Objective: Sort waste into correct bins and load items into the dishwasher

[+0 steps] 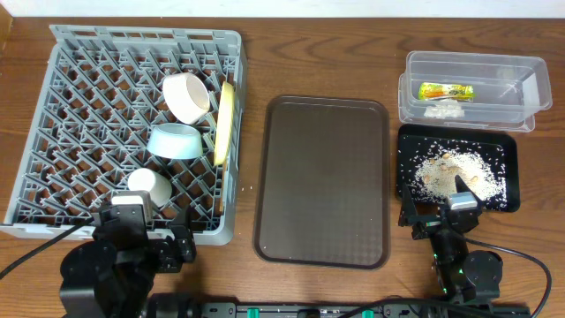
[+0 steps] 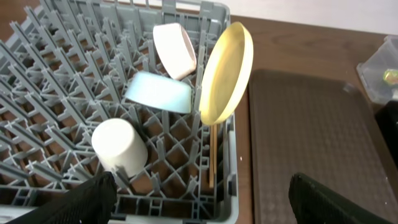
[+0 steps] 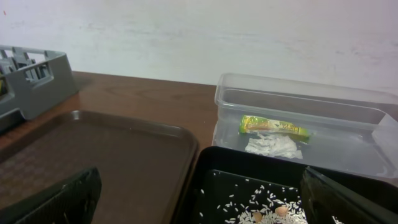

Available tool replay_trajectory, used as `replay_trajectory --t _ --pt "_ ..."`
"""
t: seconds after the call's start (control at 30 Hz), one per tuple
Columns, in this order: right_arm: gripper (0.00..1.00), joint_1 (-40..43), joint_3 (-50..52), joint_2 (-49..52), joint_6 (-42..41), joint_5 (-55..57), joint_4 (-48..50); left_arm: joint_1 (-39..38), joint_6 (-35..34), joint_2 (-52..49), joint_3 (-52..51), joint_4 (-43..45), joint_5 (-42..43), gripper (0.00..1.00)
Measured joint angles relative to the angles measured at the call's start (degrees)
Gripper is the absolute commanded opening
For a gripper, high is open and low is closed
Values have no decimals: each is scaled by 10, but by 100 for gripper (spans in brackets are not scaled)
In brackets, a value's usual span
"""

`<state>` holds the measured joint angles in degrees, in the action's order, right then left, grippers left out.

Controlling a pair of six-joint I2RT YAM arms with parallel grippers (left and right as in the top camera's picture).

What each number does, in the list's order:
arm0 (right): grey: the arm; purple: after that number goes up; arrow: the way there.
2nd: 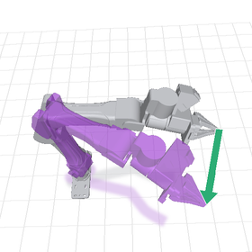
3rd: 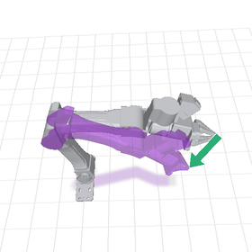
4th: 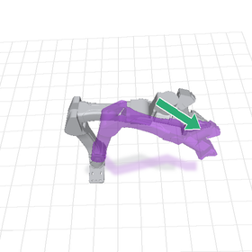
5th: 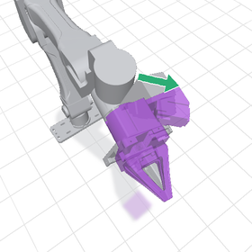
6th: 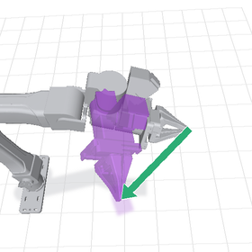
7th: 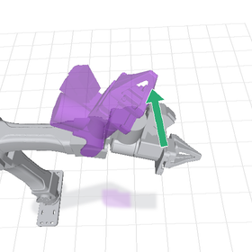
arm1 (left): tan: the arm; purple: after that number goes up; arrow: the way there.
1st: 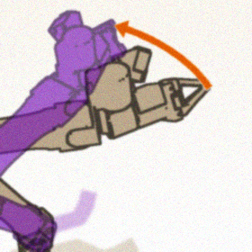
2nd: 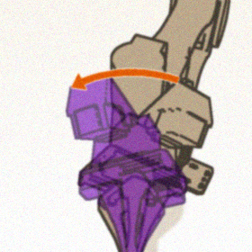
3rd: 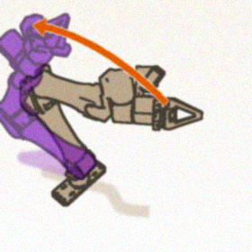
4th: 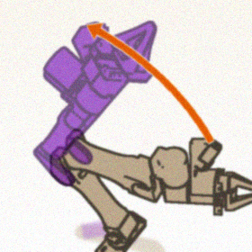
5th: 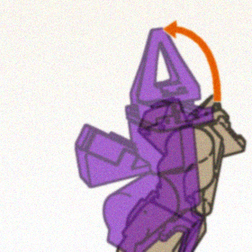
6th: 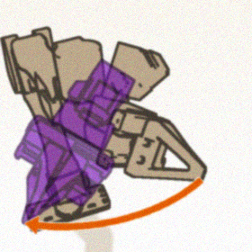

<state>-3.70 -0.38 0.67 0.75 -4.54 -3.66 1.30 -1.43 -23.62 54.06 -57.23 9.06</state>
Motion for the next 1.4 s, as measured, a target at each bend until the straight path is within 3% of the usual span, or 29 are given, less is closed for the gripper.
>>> replay_trajectory --t 0.13,0.3,0.63,0.97,1.4 --pt "99 0 0 0 0 0 0 0 0 9 -9 -10 0 89" --pt "99 0 0 0 0 -1 0 -6 2 64 -95 47 0 89" --pt "99 0 0 0 2 -2 0 -7 -1 206 -367 326 0 89" --pt "99 0 0 0 2 -3 0 -7 -2 230 -509 571 -17 90" --pt "99 0 0 0 2 -4 0 -8 -2 230 -533 561 -51 90"
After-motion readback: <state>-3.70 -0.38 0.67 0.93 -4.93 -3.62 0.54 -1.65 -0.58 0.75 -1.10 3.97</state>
